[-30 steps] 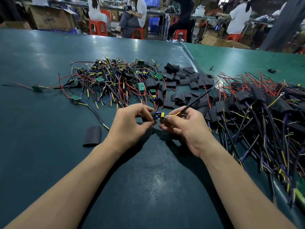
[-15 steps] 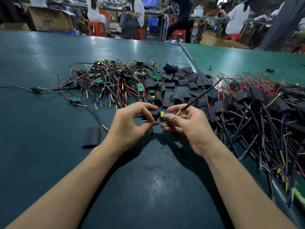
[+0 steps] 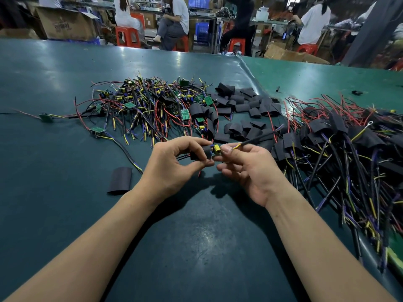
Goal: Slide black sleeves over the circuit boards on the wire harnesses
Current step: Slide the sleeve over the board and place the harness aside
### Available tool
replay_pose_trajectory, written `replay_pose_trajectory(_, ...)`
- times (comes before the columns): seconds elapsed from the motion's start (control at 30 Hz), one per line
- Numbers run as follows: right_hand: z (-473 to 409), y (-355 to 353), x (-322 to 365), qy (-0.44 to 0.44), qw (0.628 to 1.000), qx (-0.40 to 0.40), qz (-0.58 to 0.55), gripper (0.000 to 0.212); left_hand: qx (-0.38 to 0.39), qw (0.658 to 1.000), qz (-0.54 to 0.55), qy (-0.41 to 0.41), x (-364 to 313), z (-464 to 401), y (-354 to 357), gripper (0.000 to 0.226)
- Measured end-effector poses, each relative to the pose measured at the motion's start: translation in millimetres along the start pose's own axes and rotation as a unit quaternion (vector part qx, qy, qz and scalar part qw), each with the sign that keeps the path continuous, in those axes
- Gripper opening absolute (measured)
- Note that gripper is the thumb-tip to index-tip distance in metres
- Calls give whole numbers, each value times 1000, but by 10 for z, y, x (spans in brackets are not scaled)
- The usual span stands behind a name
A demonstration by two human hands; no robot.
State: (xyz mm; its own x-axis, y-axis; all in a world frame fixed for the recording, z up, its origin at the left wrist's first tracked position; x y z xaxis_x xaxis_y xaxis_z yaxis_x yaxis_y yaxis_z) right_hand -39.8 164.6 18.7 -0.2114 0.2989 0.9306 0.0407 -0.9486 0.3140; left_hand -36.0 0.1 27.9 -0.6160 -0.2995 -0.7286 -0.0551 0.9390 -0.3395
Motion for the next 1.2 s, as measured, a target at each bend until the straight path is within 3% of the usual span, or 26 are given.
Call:
replay_pose_trajectory(0.2,3,3,81,-138,978,-31,155,9,-11,999,12,-30,64,3,1,23)
replay_pose_trajectory(0.37,-9,20,0,-30,997,-29,-58,7,6,998,40,-42,69,20,24,30)
replay_pose_trajectory(0.47,-22,10,-29,12,994,-26,-109,7,21,998,50,-38,64,29,41,23)
replay_pose_trajectory(0.57,-30,15,1,-22,994,-17,-101,6,12,997,66,-33,49,18,38,17)
replay_pose_trajectory(0.73,7,40,67,-129,988,8,82,12,17,997,75,-31,63,11,38,19)
replay_pose_trajectory(0.97,-3,77,-28,-57,998,24,10,8,11,999,14,41,-89,15,39,13)
replay_pose_trajectory(1.2,23,99,32,-83,994,73,21,11,-13,998,-17,55,-154,14,1,21)
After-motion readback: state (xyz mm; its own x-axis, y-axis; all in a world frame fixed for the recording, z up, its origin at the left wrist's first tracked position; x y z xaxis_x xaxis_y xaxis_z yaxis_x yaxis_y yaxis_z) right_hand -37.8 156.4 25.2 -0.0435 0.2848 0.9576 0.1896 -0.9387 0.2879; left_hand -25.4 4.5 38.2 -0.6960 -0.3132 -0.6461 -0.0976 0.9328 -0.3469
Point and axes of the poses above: each hand's wrist, its own z-axis away from the middle knuckle, its own y-axis out of the palm, x = y × z, the point moved 5 cm from there along -z, towards the middle knuckle
